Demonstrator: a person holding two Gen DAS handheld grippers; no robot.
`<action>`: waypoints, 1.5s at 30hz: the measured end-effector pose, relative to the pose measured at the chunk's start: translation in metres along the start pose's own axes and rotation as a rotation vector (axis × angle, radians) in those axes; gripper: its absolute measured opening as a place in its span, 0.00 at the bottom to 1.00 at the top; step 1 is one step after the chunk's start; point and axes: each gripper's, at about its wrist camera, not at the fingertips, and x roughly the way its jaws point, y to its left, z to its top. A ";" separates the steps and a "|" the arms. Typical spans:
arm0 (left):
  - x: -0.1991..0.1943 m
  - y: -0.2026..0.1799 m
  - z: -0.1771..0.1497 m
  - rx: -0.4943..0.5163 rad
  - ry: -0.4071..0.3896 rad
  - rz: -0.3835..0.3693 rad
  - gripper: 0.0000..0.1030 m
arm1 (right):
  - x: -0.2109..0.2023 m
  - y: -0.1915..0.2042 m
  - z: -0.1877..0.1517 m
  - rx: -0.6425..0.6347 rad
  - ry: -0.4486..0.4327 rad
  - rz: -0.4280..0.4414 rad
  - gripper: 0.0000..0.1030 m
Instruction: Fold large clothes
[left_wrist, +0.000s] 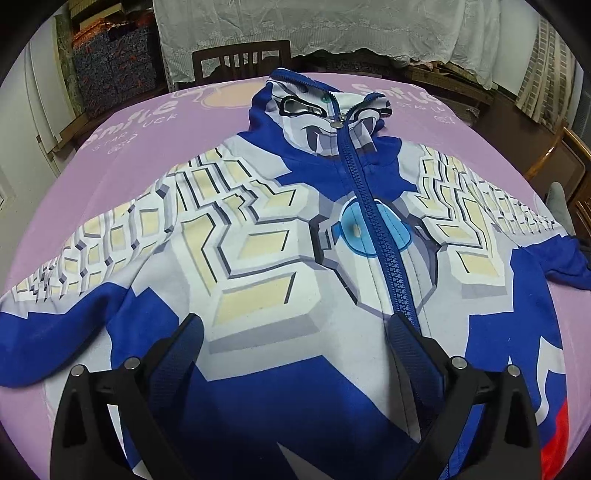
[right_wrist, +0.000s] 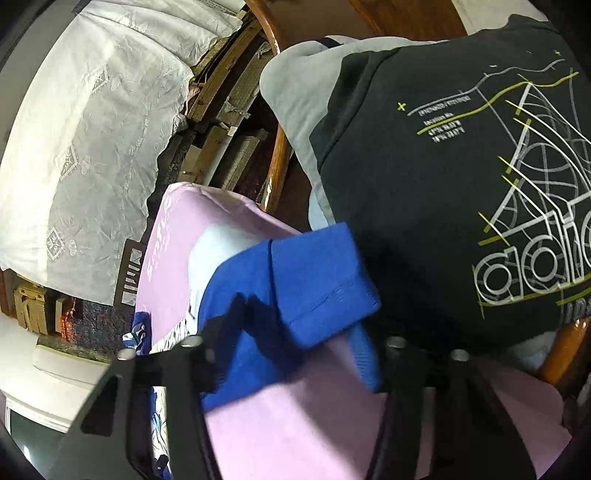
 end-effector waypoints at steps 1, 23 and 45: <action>0.000 -0.001 0.000 0.000 0.000 0.000 0.97 | 0.001 0.002 0.001 -0.011 -0.005 0.000 0.34; -0.016 0.033 0.010 -0.141 -0.011 -0.067 0.97 | -0.006 0.185 -0.093 -0.534 -0.078 0.019 0.11; -0.011 0.025 0.010 -0.115 0.011 -0.114 0.97 | 0.088 0.250 -0.247 -0.835 0.312 0.058 0.49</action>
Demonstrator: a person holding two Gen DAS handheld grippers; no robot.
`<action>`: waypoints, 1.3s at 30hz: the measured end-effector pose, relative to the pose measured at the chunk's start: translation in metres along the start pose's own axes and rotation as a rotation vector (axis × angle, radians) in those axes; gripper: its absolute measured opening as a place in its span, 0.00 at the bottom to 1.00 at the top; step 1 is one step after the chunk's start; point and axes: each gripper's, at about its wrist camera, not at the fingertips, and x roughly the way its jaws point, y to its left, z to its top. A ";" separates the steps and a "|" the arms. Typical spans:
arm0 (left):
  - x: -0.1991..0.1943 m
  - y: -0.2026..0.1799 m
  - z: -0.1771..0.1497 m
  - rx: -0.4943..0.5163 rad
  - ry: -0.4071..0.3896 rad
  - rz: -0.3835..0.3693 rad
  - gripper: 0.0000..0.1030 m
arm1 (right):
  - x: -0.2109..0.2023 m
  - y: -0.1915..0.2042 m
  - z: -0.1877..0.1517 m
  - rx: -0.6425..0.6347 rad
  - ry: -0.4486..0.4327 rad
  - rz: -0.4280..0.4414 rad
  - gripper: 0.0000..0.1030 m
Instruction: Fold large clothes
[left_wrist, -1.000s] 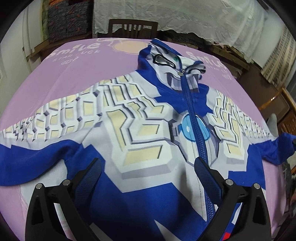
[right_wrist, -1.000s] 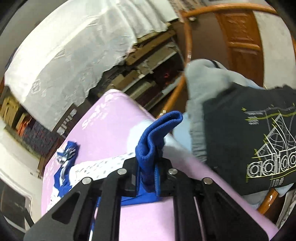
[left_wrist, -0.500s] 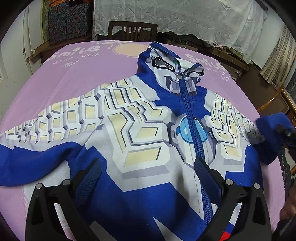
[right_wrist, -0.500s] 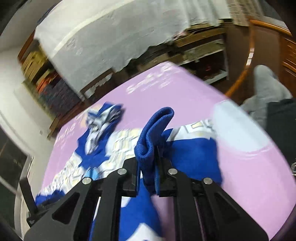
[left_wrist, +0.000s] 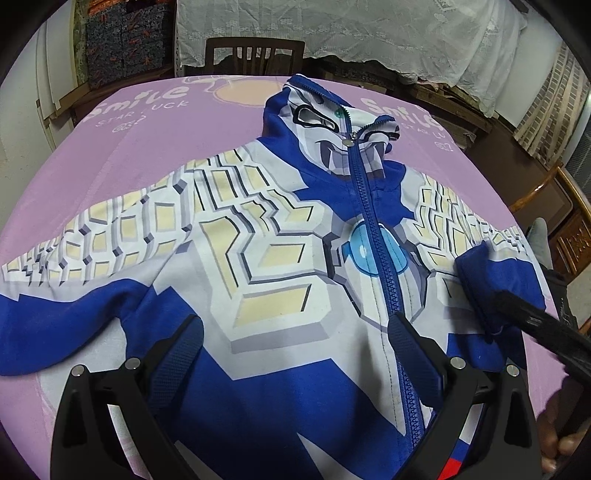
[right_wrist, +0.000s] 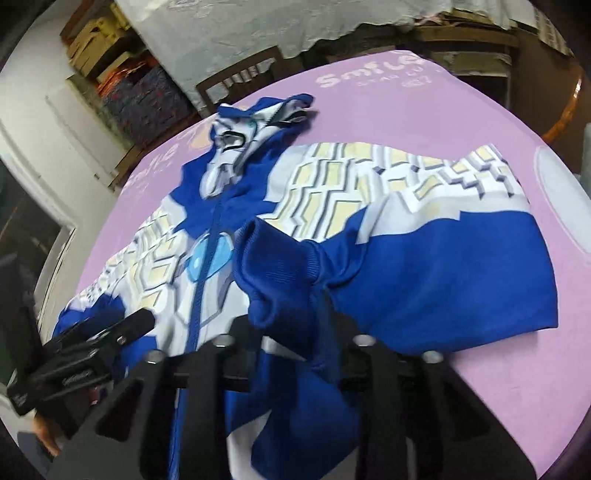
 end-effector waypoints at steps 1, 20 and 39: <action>0.000 0.000 0.000 0.000 0.002 -0.008 0.97 | -0.005 -0.001 -0.001 0.002 -0.003 0.027 0.62; 0.016 -0.093 0.009 0.087 0.166 -0.341 0.96 | -0.118 -0.122 0.020 0.188 -0.308 0.044 0.52; 0.046 -0.128 0.018 0.062 0.193 -0.344 0.49 | -0.105 -0.165 0.017 0.310 -0.284 0.162 0.55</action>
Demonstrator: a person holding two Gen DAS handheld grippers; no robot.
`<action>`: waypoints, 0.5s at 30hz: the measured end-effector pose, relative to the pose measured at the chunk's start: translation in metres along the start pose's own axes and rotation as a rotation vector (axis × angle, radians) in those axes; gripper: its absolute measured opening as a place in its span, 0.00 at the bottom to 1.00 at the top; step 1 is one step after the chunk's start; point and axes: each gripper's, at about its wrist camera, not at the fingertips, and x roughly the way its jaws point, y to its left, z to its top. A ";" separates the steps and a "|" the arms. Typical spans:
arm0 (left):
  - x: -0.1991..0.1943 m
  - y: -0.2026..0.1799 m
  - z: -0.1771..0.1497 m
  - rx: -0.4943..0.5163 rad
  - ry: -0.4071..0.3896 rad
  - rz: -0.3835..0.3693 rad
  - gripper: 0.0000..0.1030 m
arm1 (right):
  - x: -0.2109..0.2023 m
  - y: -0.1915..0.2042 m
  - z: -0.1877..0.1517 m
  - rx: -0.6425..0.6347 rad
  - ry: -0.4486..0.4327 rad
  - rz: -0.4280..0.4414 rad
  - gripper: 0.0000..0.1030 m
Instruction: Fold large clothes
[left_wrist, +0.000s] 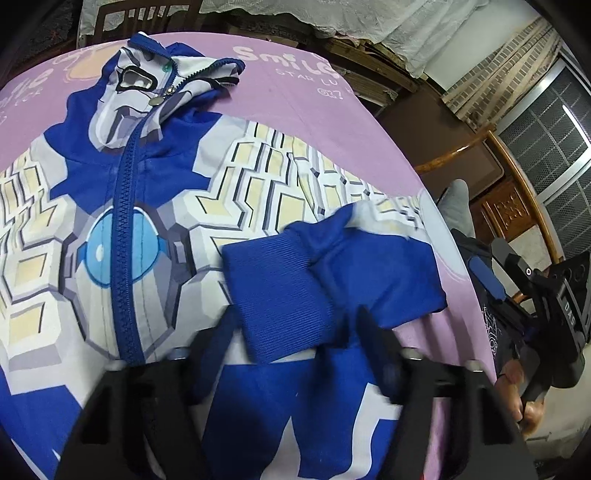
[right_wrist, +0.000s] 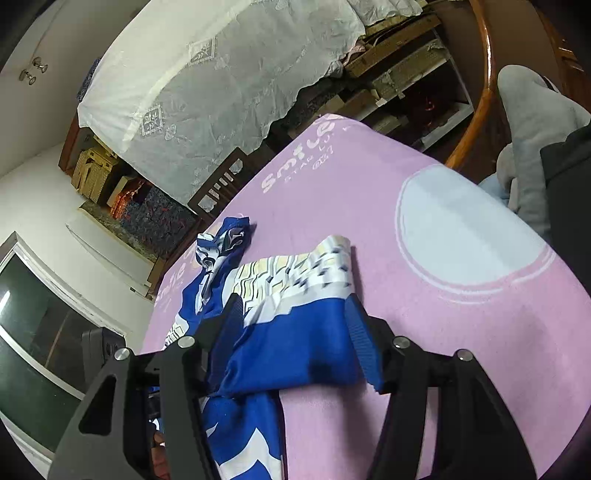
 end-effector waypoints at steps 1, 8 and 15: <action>0.001 0.001 0.001 0.000 0.004 -0.001 0.32 | 0.000 0.001 0.000 -0.003 -0.001 -0.005 0.55; -0.003 0.003 0.006 0.008 -0.022 0.016 0.03 | 0.000 -0.001 -0.002 0.010 0.006 -0.011 0.55; -0.011 0.000 0.007 0.011 -0.029 -0.009 0.03 | 0.003 0.001 -0.003 0.006 0.009 -0.026 0.55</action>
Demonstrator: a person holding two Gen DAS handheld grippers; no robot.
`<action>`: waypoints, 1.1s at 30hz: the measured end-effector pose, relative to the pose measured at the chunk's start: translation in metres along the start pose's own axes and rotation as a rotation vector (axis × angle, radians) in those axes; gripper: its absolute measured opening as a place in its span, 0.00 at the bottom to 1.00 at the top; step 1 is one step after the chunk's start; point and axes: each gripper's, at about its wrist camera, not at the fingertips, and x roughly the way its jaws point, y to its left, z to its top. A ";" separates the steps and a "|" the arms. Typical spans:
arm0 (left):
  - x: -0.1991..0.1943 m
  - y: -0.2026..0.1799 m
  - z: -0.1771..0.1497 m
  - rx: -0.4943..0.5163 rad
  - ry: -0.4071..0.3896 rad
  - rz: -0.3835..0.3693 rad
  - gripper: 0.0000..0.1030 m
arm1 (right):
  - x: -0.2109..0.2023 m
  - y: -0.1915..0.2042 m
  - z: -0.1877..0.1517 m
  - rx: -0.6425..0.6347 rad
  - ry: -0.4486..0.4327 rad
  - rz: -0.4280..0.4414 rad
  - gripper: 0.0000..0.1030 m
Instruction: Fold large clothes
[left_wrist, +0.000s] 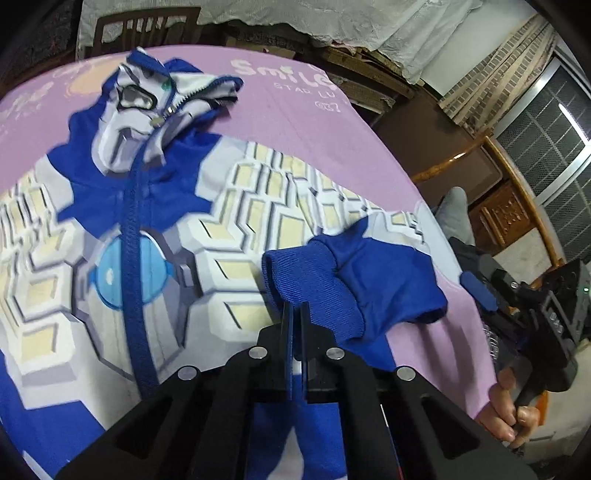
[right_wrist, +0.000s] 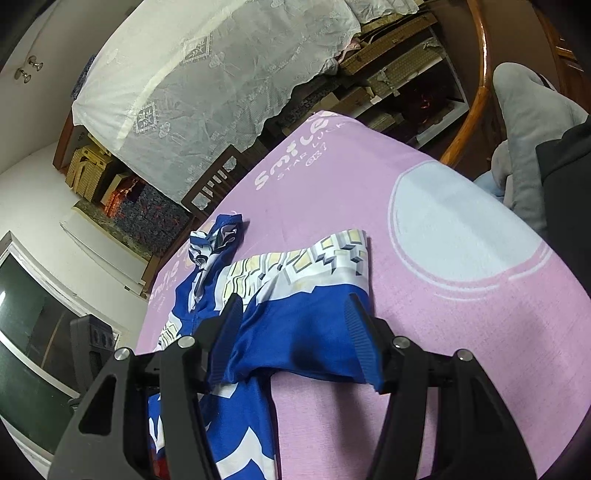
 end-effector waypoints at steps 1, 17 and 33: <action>0.000 0.001 -0.001 -0.005 0.005 -0.012 0.03 | 0.001 -0.001 0.000 0.002 0.001 -0.003 0.55; 0.020 -0.001 0.000 -0.036 0.034 -0.060 0.36 | 0.006 -0.005 -0.001 0.021 0.022 0.010 0.55; -0.084 0.009 0.035 0.067 -0.229 0.173 0.02 | 0.008 0.004 -0.003 -0.018 0.018 0.020 0.55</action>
